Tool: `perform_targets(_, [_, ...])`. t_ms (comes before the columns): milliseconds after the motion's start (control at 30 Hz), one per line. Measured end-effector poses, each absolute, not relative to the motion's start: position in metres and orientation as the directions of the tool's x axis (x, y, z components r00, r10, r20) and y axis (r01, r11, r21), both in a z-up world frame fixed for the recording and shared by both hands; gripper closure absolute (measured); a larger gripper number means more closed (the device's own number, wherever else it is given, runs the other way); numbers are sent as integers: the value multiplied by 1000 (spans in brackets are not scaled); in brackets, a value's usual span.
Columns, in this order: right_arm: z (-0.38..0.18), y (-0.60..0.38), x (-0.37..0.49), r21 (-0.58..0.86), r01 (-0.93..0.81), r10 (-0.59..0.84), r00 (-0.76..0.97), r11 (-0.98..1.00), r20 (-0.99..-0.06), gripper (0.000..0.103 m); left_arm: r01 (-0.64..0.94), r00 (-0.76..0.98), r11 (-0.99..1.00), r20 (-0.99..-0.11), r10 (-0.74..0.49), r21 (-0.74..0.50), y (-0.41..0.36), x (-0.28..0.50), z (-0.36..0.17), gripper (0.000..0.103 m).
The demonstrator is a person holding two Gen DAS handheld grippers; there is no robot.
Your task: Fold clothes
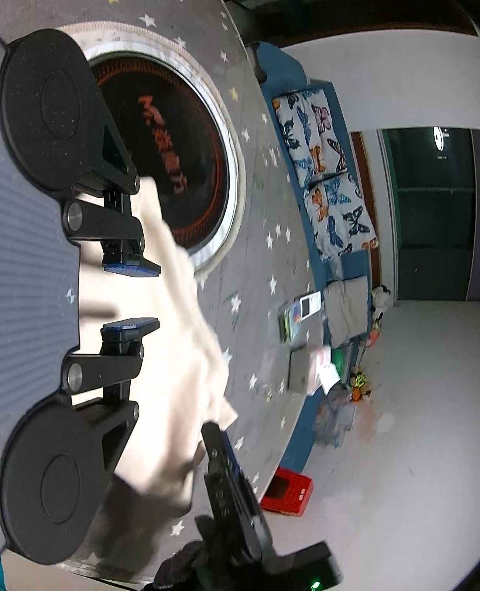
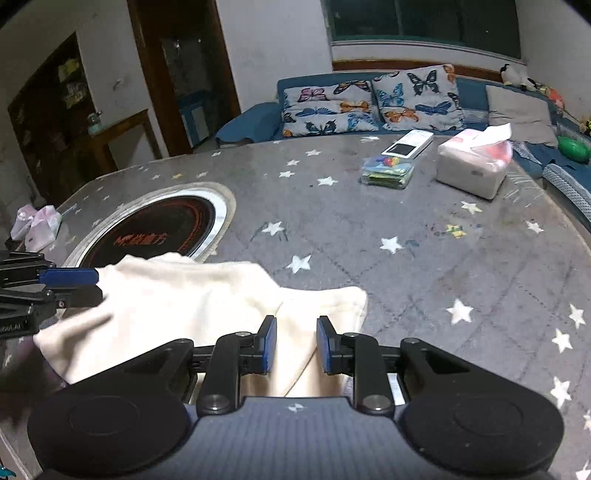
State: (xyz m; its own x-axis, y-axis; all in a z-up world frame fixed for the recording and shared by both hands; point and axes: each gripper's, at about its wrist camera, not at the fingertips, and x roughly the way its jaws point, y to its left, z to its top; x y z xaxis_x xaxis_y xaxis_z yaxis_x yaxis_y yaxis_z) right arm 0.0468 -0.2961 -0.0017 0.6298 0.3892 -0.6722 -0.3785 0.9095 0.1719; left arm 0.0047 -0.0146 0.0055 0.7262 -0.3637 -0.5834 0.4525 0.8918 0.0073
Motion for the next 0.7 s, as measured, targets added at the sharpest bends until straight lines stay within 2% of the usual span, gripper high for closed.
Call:
perform_targets(167, [-13, -292, 52, 167, -366, 377, 634, 916, -675, 82, 465, 711, 885, -601, -365, 12, -26, 3, -4, 76])
perform_targets(200, [-12, -291, 52, 155, -370, 372, 637, 916, -675, 85, 465, 711, 885, -603, -362, 18, -27, 3, -6, 75])
perform_targets(267, [-11, -289, 51, 128, -379, 361, 644, 917, -675, 99, 464, 707, 885, -610, -356, 21, -27, 3, -9, 74])
perform_targets(467, [7, -276, 44, -66, -382, 261, 738, 922, -622, 100, 463, 697, 886, -629, -343, 31, -25, 5, -18, 74])
perform_targets(567, [-10, -273, 54, -75, -372, 232, 711, 925, -663, 100, 458, 700, 889, -627, -341, 27, -23, 7, -18, 70])
perform_targets(700, [-9, -278, 56, -41, -361, 245, 708, 932, -663, 97, 436, 708, 900, -622, -334, 14, -17, 10, -15, 70])
